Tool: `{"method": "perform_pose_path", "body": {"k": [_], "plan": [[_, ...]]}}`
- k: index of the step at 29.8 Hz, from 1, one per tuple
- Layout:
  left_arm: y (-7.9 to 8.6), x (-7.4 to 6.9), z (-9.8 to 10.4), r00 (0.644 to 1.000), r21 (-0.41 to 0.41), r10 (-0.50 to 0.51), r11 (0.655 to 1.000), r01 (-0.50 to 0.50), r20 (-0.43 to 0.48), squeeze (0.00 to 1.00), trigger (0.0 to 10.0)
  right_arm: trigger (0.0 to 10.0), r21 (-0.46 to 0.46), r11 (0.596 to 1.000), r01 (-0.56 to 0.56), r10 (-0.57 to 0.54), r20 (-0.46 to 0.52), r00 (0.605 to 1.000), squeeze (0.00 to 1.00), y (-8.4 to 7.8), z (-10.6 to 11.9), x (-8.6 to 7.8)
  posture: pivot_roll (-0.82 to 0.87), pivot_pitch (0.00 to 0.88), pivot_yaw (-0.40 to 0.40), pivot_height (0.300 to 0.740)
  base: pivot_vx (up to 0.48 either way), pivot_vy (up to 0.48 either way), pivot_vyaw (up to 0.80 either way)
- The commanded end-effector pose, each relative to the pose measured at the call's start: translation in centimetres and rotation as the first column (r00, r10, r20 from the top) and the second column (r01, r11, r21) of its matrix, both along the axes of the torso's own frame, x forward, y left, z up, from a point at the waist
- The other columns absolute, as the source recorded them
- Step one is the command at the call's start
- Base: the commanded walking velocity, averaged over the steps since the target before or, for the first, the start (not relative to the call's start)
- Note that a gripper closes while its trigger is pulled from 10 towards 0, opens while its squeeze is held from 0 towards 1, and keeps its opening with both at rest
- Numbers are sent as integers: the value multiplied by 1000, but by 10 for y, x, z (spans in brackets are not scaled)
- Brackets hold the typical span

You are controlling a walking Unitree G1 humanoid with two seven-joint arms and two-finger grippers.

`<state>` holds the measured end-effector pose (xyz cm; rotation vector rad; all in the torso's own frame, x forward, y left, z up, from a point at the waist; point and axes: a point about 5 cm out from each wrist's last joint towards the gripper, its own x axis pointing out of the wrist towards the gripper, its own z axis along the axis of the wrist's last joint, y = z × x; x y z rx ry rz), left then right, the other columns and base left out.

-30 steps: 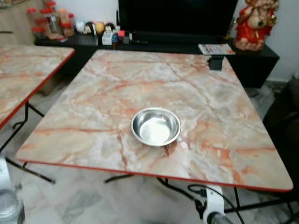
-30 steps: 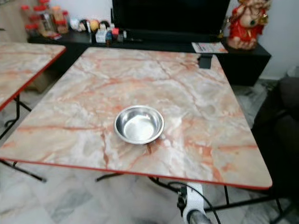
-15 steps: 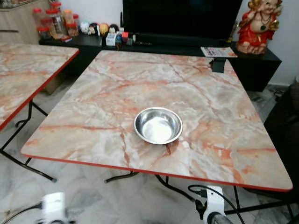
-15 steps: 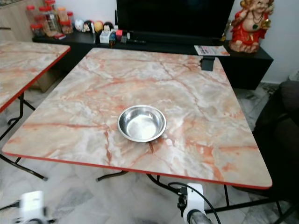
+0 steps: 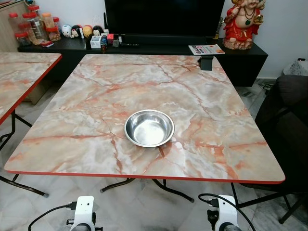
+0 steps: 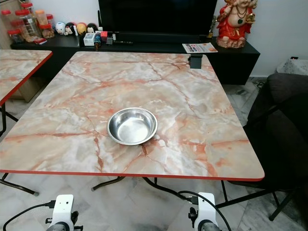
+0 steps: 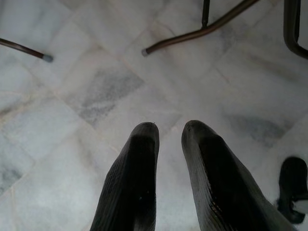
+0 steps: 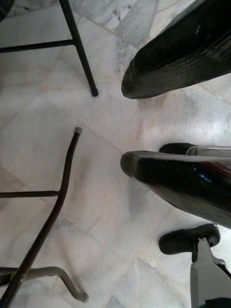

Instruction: Setting the table

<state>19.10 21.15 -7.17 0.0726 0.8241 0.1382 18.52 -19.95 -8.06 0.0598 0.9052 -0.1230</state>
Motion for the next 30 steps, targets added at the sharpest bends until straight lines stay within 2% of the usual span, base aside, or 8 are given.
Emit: {"method": "perform_pose_path", "body": {"k": [1,6,13,24,26,30], "plan": [[0,-5,-3,1000,-5,6,1000,-6,-17,0,10000,10000,-6,1000,1,-1,-9,1000,0,-1,-1,-3,-32,0,15,732,0,390,0],[4,-14,-7,999,8,34,999,-33,-39,0,10000,10000,2,1000,5,-5,-12,1000,0,0,-2,-4,-26,0,17,732,0,339,0],[6,-17,-8,998,9,38,999,-38,-48,0,10000,10000,22,1000,5,-5,3,1000,0,4,0,1,-27,0,24,732,0,327,0],[9,-17,-8,998,11,40,999,-39,-47,0,10000,10000,32,999,0,-1,14,1000,0,10,0,2,-30,0,42,732,0,339,0],[9,-14,-7,999,18,14,1000,-14,-47,0,10000,10000,43,999,15,-15,15,1000,0,12,-1,1,-48,0,63,732,0,341,0],[9,-13,-6,999,22,7,1000,-6,-50,0,10000,10000,48,998,34,-35,12,999,0,11,-2,-2,-57,0,74,732,0,-117,0]]}}
